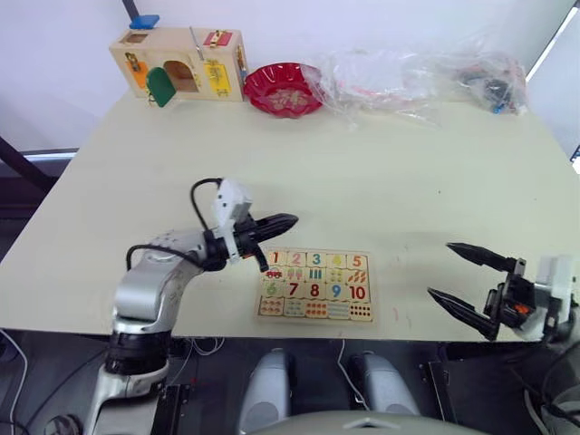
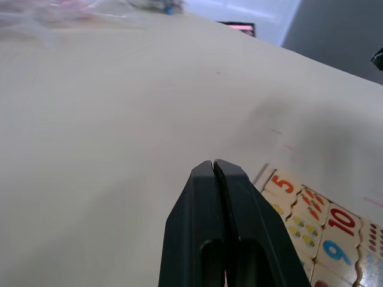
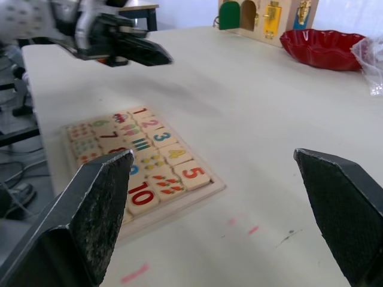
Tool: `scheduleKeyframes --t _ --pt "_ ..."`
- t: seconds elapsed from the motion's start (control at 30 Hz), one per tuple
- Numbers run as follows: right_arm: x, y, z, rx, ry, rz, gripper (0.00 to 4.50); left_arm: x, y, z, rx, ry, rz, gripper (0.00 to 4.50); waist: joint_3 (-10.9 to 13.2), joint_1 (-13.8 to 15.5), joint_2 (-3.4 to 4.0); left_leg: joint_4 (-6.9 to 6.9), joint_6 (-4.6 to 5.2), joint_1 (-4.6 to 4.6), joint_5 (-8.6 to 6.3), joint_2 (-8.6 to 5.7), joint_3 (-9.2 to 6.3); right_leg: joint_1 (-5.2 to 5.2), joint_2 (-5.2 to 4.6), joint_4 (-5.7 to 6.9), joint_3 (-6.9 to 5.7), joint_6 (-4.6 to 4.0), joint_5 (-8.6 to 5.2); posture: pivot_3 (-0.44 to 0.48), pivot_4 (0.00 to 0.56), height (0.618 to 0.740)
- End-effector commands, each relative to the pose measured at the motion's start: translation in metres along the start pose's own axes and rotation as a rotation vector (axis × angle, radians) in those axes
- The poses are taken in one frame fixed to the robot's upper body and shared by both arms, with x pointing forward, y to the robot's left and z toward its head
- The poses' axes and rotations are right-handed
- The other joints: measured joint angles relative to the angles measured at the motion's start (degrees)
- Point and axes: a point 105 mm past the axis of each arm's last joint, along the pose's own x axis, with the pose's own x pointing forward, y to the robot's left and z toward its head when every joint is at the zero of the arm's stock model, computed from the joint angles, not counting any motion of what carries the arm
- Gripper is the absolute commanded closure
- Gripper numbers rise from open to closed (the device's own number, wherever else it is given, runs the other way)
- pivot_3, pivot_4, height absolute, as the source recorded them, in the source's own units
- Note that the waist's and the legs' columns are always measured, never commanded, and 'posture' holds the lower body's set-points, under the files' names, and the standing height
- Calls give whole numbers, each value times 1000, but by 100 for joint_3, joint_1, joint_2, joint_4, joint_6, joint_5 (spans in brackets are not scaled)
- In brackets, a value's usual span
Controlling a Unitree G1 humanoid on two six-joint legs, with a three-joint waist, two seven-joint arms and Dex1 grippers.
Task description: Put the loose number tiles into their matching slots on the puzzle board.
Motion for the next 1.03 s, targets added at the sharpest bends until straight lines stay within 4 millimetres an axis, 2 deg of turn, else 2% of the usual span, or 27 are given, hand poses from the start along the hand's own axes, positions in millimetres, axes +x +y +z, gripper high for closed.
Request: scheduleKeyframes --t 0.03,0.17,0.27,0.4,0.43,0.47,0.5,0.63,0.77,1.03 --pt "3 -7 -2 18 0 -1 0 -22 4 9 27 -97 108 4437 0 -11 0 0 0 0 0 2 4 0 -3 -1 2 -1 0 0 150 740" --pt "-2 -15 -3 88 -16 14 0 -47 4 -1 4 -122 168 4437 0 -3 -1 0 0 1 -1 3 11 -1 -6 -2 4 -1 1 0 150 740" --pt "-15 -19 -6 85 29 43 0 -70 -1 -13 -25 -117 204 3608 0 -5 0 0 0 1 -1 9 8 -2 -6 -3 0 -2 0 0 150 740" --pt "-34 -25 -9 85 80 44 0 -97 -5 -29 -51 -82 266 1713 0 -6 -2 -3 0 2 -2 14 17 -5 -14 -6 4 -1 0 0 150 740" --pt "-39 -27 -9 89 94 42 0 -106 -6 -34 -61 -63 284 1099 -1 -9 -1 -3 0 2 -2 14 16 -6 -14 -6 3 -1 0 0 150 740" --pt "-45 -27 -10 90 112 47 0 -114 -7 -40 -74 -45 303 806 -1 -10 -1 -3 0 4 -2 17 16 -7 -15 -6 4 0 0 0 150 740" --pt "-49 -28 -11 92 122 49 0 -120 -7 -43 -80 -33 318 136 -1 -6 -1 -4 -1 4 -2 18 16 -7 -15 -6 4 0 -1 0 150 740" --pt "-63 -31 -16 98 153 42 0 -130 -13 -52 -96 -5 345 136 -1 -7 -1 -6 -2 4 -3 20 16 -15 -21 -10 2 1 -2 0 150 740" --pt "-75 -35 -21 100 176 21 0 -144 -9 -67 -98 56 421 136 -1 -11 -1 -13 -3 2 -4 20 24 -21 -30 -15 3 1 -2 0 150 740" --pt "-77 -33 -26 100 171 8 0 -141 -8 -65 -129 13 440 136 -1 -8 -1 -32 -2 1 -4 19 29 -28 -29 -24 4 0 -2 0 150 740"
